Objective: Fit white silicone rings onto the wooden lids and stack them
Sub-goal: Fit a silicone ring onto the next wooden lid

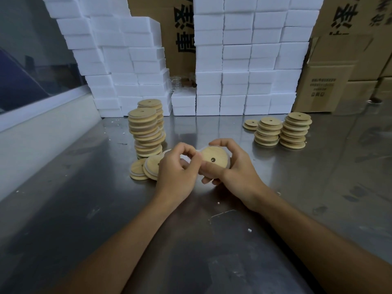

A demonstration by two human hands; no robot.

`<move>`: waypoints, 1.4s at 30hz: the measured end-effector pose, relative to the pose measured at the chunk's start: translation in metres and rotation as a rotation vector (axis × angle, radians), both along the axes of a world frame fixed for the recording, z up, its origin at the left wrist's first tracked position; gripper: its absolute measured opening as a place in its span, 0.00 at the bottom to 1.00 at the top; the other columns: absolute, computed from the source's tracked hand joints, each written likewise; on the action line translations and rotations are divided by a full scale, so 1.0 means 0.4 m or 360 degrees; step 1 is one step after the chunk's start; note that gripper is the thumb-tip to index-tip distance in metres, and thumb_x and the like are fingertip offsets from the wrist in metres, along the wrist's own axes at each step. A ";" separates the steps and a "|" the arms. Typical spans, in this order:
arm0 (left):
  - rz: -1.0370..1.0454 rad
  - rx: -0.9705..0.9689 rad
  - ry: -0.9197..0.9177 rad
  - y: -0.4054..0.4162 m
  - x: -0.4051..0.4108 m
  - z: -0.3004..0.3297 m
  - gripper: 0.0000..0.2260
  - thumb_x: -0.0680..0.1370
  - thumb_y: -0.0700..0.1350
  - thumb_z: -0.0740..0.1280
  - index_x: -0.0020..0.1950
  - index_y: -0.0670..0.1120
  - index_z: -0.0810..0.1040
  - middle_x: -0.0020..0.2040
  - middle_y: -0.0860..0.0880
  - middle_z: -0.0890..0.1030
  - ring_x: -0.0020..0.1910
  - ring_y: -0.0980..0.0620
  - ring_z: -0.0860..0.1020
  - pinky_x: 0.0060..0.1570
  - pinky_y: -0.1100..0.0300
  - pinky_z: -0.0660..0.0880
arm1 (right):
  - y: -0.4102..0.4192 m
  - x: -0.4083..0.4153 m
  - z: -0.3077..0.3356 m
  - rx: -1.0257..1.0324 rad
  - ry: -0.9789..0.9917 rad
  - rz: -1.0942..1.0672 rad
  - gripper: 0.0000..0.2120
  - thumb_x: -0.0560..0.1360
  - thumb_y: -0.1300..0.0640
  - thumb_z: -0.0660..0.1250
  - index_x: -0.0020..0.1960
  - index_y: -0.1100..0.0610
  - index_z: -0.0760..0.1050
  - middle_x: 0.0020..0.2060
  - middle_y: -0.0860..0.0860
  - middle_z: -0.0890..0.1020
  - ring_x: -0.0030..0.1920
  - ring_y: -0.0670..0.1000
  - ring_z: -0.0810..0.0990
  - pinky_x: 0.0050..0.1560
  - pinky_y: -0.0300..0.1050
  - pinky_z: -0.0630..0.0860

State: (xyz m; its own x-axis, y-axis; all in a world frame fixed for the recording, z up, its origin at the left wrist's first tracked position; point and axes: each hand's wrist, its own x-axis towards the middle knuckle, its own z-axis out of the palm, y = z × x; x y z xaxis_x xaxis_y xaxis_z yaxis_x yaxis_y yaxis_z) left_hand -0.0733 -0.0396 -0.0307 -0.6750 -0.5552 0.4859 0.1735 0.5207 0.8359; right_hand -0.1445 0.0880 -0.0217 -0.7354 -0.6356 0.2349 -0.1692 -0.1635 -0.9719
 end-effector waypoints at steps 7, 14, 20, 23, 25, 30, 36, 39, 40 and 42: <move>-0.0071 0.0595 0.0016 0.022 0.000 0.008 0.04 0.76 0.38 0.71 0.42 0.43 0.83 0.34 0.47 0.83 0.30 0.51 0.81 0.22 0.62 0.71 | -0.010 -0.001 -0.007 -0.0110 -0.0060 -0.0178 0.15 0.74 0.62 0.73 0.56 0.52 0.72 0.50 0.59 0.81 0.41 0.59 0.82 0.31 0.41 0.76; -0.0028 0.0528 -0.0103 0.017 -0.002 0.014 0.05 0.76 0.40 0.72 0.40 0.45 0.80 0.28 0.53 0.78 0.24 0.55 0.75 0.22 0.62 0.70 | -0.007 -0.003 -0.005 -0.0217 0.0005 -0.0095 0.14 0.79 0.67 0.65 0.57 0.49 0.76 0.57 0.60 0.79 0.50 0.63 0.83 0.41 0.45 0.82; -0.0162 0.0530 -0.0163 0.010 0.010 0.039 0.06 0.79 0.38 0.67 0.43 0.41 0.77 0.30 0.51 0.80 0.26 0.50 0.79 0.24 0.60 0.70 | -0.004 -0.011 -0.002 -0.0129 0.0047 -0.0305 0.17 0.78 0.61 0.68 0.66 0.51 0.73 0.52 0.55 0.80 0.45 0.50 0.84 0.39 0.42 0.82; -0.0127 0.0640 0.0002 -0.006 0.021 0.074 0.06 0.78 0.36 0.67 0.41 0.40 0.78 0.28 0.51 0.80 0.26 0.50 0.80 0.21 0.63 0.70 | 0.007 -0.028 0.000 -0.0057 -0.0042 -0.0414 0.11 0.79 0.55 0.67 0.61 0.52 0.74 0.48 0.54 0.82 0.37 0.48 0.84 0.38 0.44 0.80; -0.0077 0.0773 0.0129 -0.025 0.030 0.099 0.05 0.77 0.37 0.68 0.41 0.40 0.79 0.29 0.49 0.80 0.26 0.49 0.81 0.20 0.64 0.70 | 0.010 -0.035 -0.002 -0.0005 -0.0104 -0.0446 0.06 0.80 0.56 0.66 0.57 0.53 0.76 0.46 0.53 0.82 0.35 0.48 0.83 0.36 0.43 0.77; -0.0002 0.1042 0.0415 -0.076 0.047 0.134 0.06 0.74 0.37 0.69 0.38 0.40 0.79 0.27 0.46 0.78 0.25 0.49 0.79 0.21 0.64 0.70 | 0.002 -0.031 -0.010 0.0098 -0.0025 -0.0403 0.03 0.79 0.58 0.66 0.48 0.55 0.78 0.41 0.52 0.83 0.32 0.47 0.82 0.32 0.38 0.74; 0.0305 0.0840 0.0138 -0.149 0.068 0.113 0.08 0.65 0.39 0.67 0.26 0.44 0.73 0.20 0.49 0.69 0.18 0.50 0.70 0.20 0.67 0.61 | 0.002 -0.030 -0.009 0.0145 0.0012 -0.0421 0.04 0.79 0.60 0.66 0.46 0.56 0.79 0.39 0.52 0.84 0.31 0.47 0.81 0.30 0.37 0.74; 0.0465 0.0635 -0.0097 -0.170 0.074 0.092 0.09 0.65 0.39 0.67 0.25 0.43 0.73 0.20 0.47 0.69 0.18 0.51 0.65 0.24 0.64 0.64 | 0.001 -0.030 -0.010 0.0197 0.0062 -0.0434 0.04 0.78 0.59 0.67 0.47 0.56 0.80 0.39 0.52 0.84 0.31 0.47 0.82 0.30 0.36 0.74; 0.0521 0.0576 -0.0139 -0.173 0.073 0.087 0.08 0.65 0.39 0.67 0.26 0.42 0.73 0.21 0.47 0.68 0.19 0.52 0.65 0.25 0.63 0.63 | 0.001 -0.030 -0.011 0.0211 0.0091 -0.0435 0.04 0.78 0.60 0.67 0.46 0.56 0.80 0.39 0.53 0.84 0.31 0.47 0.82 0.30 0.36 0.74; 0.0636 0.0480 -0.0214 -0.174 0.068 0.081 0.07 0.65 0.40 0.67 0.27 0.42 0.74 0.20 0.50 0.67 0.18 0.55 0.64 0.27 0.62 0.63 | -0.003 -0.029 -0.014 0.0241 0.0179 -0.0418 0.04 0.78 0.61 0.67 0.45 0.55 0.80 0.40 0.54 0.83 0.32 0.48 0.82 0.31 0.35 0.74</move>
